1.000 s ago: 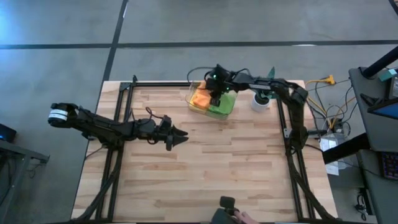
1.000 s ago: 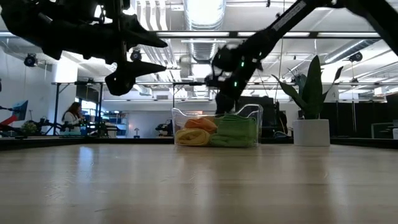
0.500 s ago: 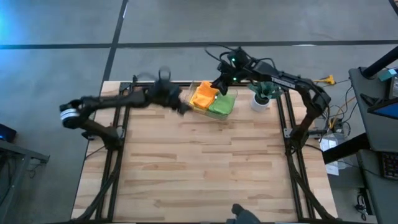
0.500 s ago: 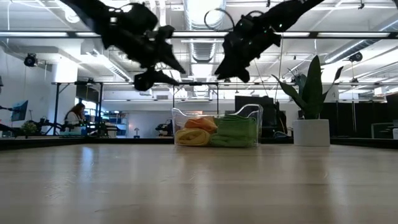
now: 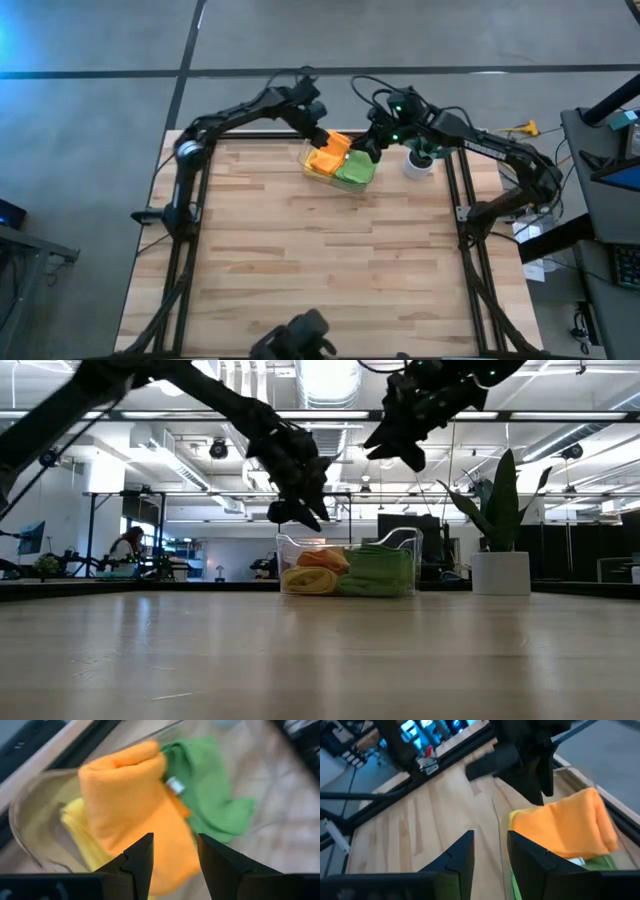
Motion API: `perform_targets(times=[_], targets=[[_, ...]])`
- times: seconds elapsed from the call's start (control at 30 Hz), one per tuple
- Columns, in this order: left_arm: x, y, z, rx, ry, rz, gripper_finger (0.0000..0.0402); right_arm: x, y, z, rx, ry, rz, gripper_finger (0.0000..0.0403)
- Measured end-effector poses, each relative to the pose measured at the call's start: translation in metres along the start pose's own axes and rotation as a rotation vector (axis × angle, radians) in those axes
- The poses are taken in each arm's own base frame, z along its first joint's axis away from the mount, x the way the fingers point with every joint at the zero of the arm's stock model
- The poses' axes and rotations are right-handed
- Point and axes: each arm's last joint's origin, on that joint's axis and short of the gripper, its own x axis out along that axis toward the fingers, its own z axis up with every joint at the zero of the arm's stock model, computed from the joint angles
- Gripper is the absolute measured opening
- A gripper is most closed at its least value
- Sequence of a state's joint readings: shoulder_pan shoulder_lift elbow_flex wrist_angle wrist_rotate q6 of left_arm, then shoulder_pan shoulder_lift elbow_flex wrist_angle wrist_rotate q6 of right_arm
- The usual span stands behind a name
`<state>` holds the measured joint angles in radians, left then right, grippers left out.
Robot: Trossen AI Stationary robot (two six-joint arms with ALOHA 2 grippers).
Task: Fold microfiber towels
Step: Put the folded orange microfiber towel into the transparent bin
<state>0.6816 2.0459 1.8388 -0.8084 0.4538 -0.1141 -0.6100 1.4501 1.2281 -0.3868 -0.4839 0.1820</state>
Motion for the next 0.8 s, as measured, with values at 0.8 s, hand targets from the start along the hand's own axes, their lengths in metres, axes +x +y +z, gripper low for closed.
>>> perform_targets(times=[0.8], targets=[[0.052,0.003,-0.019,0.075,0.185,0.381,0.0179,-0.05,0.017,-0.046,0.072,-0.191,-0.075,0.0111]])
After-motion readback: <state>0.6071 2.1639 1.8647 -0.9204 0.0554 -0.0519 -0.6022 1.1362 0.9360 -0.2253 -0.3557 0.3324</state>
